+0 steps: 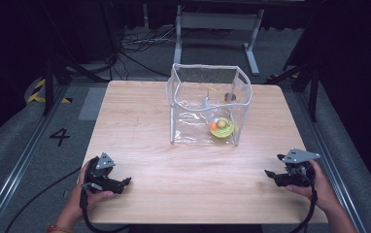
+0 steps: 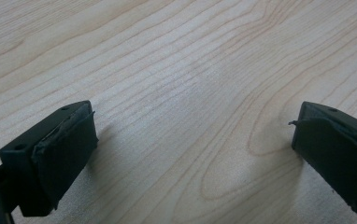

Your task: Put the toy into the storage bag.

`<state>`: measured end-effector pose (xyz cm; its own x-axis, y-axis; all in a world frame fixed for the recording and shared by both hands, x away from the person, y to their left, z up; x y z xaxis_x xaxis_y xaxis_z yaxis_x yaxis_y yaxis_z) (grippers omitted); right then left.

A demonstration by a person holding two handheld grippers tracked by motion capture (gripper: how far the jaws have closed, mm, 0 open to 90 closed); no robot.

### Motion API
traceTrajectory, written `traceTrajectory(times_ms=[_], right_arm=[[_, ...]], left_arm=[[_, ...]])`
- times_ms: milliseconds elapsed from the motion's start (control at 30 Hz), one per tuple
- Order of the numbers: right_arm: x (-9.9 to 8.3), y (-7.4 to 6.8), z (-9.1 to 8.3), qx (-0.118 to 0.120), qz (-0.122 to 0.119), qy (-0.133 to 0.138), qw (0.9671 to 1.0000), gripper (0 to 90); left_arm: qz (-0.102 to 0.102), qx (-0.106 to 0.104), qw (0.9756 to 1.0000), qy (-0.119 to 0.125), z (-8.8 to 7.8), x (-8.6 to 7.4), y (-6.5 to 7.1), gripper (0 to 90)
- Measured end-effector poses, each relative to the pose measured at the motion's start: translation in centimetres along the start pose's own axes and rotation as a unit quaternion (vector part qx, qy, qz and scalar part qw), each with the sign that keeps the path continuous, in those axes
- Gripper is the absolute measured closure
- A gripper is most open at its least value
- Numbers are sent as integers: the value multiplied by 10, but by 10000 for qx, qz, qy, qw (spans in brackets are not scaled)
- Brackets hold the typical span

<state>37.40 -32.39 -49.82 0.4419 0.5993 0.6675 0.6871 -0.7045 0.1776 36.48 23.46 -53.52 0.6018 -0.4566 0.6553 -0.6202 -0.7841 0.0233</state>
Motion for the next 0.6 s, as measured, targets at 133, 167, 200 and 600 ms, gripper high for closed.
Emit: traceTrajectory(times_ms=[133,167,200,600], right_arm=[[-17,-3,3,1,11,19,10000,240],[-21,-3,4,41,46,65,10000,239],[-25,-4,4,43,97,87,9999,238],[-46,2,8,176,1024,349,9940,176]], left_arm=[[0,-1,10000,0,0,0,0,4],[2,-1,10000,-2,0,0,0,4],[-1,-1,10000,0,0,0,0,4],[-15,10,10000,-1,0,0,0,4]])
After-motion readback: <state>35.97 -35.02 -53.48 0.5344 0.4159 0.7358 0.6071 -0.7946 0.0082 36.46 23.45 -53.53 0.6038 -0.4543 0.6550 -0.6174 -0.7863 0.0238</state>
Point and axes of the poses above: each handheld gripper's, and its own axes: z roughly forward along the jaws, x roughly out of its top, y roughly to its right, the point moved 6 cm from there along z, roughly forward along the jaws, and after that the axes turned 1 degree about -z, right-handed, at the moved point
